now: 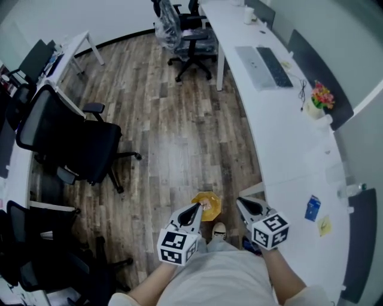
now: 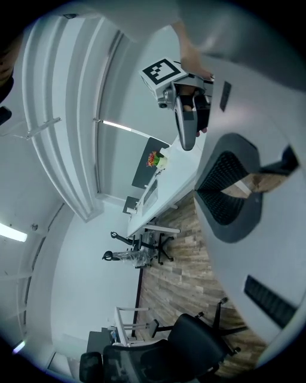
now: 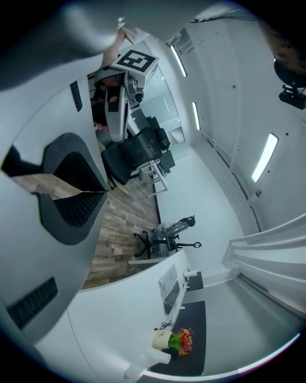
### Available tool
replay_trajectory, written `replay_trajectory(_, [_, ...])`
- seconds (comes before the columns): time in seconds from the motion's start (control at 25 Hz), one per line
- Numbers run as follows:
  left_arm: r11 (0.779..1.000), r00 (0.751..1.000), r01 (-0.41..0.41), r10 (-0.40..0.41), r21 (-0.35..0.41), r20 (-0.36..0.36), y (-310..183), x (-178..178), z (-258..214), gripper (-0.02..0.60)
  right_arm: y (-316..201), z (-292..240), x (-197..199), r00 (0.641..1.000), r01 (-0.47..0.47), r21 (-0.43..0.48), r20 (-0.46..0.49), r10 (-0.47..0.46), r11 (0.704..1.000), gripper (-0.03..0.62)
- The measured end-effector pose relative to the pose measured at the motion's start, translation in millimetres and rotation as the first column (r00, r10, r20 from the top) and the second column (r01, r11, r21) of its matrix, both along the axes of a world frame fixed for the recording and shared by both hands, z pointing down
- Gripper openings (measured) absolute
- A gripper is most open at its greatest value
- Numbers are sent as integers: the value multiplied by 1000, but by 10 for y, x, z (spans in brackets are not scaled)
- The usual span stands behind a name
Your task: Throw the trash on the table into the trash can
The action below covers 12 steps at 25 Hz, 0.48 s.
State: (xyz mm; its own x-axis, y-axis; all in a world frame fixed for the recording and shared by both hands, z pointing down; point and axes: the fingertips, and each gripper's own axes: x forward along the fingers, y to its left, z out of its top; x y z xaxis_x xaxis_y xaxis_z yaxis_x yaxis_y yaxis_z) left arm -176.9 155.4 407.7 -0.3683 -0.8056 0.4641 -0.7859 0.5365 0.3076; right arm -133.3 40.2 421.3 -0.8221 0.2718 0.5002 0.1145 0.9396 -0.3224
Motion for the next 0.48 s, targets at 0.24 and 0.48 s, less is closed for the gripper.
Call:
replay_trajectory(0.24, [999,999,-43,43,-17,-14,-60,2,-13,0,-89,-37,-15,1000,-18,-1,14,18,1000,34])
replay_trajectory(0.48, [998,998,-56,56,8,-11,-157,14,-51,0,-107,0,-11,999,-25,-31,19,26,999,34])
